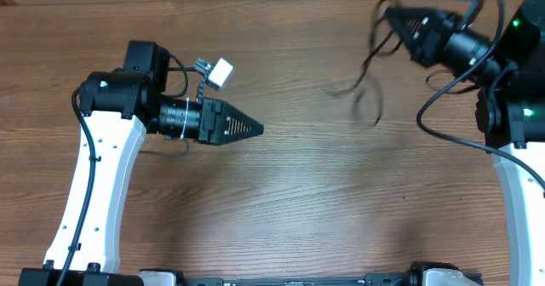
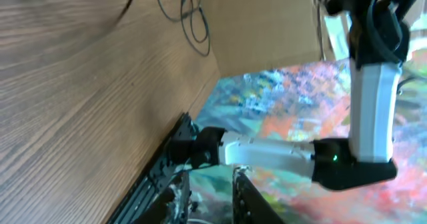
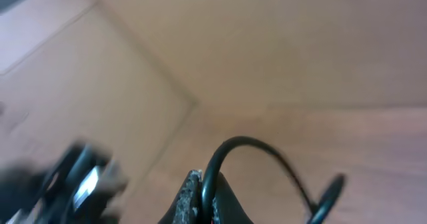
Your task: Untangle cables
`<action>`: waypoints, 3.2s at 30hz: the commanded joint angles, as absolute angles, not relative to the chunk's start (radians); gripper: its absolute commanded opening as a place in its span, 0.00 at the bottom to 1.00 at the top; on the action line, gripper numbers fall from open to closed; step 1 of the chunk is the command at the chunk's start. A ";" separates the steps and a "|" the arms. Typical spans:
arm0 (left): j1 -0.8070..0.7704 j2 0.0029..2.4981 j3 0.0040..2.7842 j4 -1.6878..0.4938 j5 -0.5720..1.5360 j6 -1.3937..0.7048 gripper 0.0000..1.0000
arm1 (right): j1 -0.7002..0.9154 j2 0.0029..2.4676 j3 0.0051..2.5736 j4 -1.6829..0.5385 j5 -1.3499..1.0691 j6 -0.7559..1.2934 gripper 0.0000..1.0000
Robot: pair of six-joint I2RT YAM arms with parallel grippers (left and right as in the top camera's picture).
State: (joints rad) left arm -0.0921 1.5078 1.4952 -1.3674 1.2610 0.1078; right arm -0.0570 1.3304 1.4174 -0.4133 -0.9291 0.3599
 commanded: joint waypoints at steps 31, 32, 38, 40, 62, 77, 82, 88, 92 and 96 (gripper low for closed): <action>-0.104 1.507 1.508 -1.173 1.060 -0.724 0.16 | 0.348 1.354 1.428 -0.928 -0.924 -0.978 0.04; -0.107 1.507 1.508 -1.173 1.039 -0.739 0.16 | 0.354 1.358 1.428 -0.920 -0.923 -0.978 0.04; -0.143 1.510 1.508 -1.173 1.001 -0.764 0.29 | 0.361 1.360 1.428 -0.855 -0.916 -0.979 0.04; -0.159 1.510 1.508 -1.173 0.994 -0.765 0.36 | 0.361 1.360 1.428 -0.853 -0.908 -1.008 0.04; -0.191 1.551 1.508 -1.088 0.884 -1.049 0.35 | 0.470 1.360 1.428 -0.872 -0.876 -1.175 0.04; -0.264 1.650 1.508 -1.020 1.138 -1.081 0.27 | 0.495 1.401 1.428 -0.862 -0.673 -1.187 0.04; -0.261 1.649 1.508 -1.019 1.146 -1.078 0.29 | 0.495 1.409 1.428 -0.861 -0.673 -1.188 0.04; -0.260 1.649 1.508 -1.019 1.154 -1.069 0.29 | 0.495 1.409 1.428 -0.858 -0.608 -1.187 0.04; -0.260 1.649 1.508 -1.019 1.153 -1.047 0.30 | 0.494 1.409 1.428 -0.850 -0.552 -1.187 0.04; -0.260 1.649 1.508 -1.020 1.153 -1.031 0.30 | 0.493 1.409 1.428 -0.830 -0.532 -1.187 0.04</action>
State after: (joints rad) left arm -0.2554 1.6463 1.4952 -1.0176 1.1213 -1.0630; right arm 0.4923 1.4094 1.4174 -0.8474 -0.5793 -1.1828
